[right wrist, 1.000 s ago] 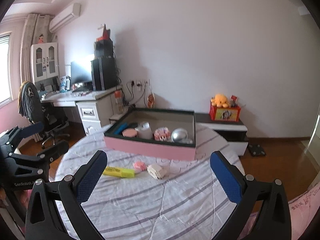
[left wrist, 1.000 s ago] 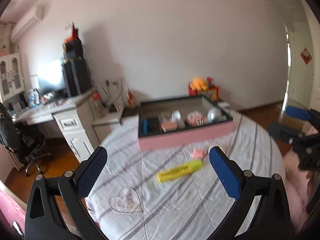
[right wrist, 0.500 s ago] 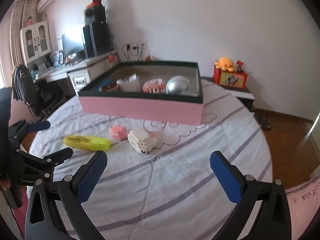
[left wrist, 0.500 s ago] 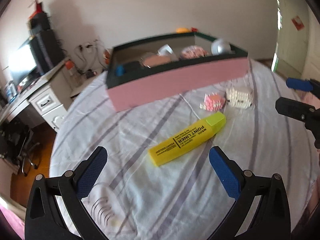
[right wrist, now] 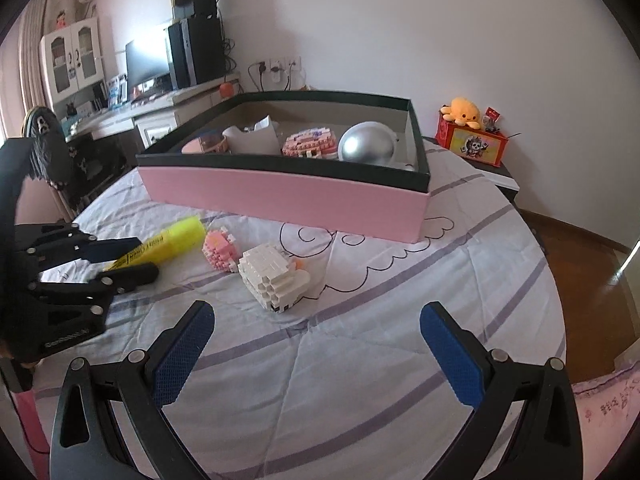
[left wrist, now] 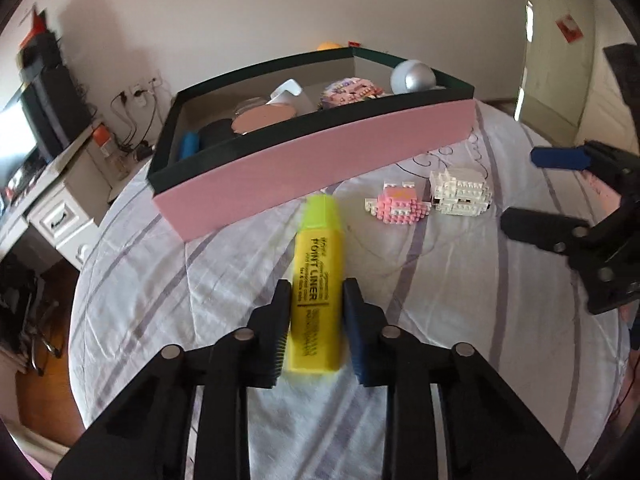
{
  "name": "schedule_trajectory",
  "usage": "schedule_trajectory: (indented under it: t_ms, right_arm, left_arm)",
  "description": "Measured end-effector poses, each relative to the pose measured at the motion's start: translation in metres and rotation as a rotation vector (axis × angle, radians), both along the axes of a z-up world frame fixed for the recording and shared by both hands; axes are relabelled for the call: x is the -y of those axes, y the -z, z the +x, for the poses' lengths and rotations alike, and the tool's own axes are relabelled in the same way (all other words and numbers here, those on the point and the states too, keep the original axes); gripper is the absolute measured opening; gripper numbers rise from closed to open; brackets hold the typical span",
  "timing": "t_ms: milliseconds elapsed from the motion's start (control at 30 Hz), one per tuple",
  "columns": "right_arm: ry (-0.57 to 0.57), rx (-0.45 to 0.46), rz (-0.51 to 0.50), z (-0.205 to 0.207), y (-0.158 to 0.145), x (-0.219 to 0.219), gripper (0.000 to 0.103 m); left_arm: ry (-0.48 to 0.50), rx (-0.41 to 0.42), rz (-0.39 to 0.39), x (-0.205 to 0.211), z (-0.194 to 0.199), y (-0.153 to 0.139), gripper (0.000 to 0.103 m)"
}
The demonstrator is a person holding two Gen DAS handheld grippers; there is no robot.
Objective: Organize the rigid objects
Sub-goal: 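Grasp the yellow highlighter with the left tool while the right tool grasps the white block piece, then lift and carry the yellow highlighter and white block piece over the box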
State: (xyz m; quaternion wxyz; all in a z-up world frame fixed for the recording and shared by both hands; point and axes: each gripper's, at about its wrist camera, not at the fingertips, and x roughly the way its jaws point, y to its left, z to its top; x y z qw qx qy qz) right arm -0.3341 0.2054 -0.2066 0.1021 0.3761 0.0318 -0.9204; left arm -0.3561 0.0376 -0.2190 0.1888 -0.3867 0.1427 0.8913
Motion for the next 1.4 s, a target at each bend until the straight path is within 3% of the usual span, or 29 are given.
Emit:
schedule_trajectory:
  t_ms: [233,333,400,500,533,800,1067,1400]
  right_arm:
    - [-0.069,0.052,0.059,-0.028,0.003,0.016,0.101]
    - [-0.1,0.077,0.09,-0.039,0.008,0.025,0.088]
    - [-0.126,0.1,0.106,-0.044,0.014,0.031,0.065]
    - [-0.145,0.103,0.096,-0.043,0.014,0.032,0.047]
    - [-0.15,0.105,0.089,-0.043,0.014,0.031,0.045]
    - [-0.139,0.068,0.024,-0.029,0.001,0.02,0.045]
    - [-0.14,-0.007,-0.036,-0.016,-0.035,0.012,0.045]
    - [-0.144,0.011,-0.061,-0.013,-0.031,0.01,0.045]
  left_arm:
    - [-0.111,0.037,0.118,0.019,0.007,0.001,0.026]
    - [-0.114,0.042,0.106,0.017,0.003,0.001,0.027]
    - [-0.112,0.044,0.104,0.014,0.0,0.002,0.027]
    - [-0.103,0.037,0.095,0.012,-0.002,0.003,0.026]
    - [-0.1,0.033,0.089,0.011,-0.003,0.003,0.026]
    - [-0.104,-0.009,0.09,0.015,0.005,-0.011,0.026]
    - [-0.083,-0.081,0.119,0.021,0.018,-0.04,0.026]
    - [-0.08,0.041,0.073,0.01,0.015,0.002,0.028]
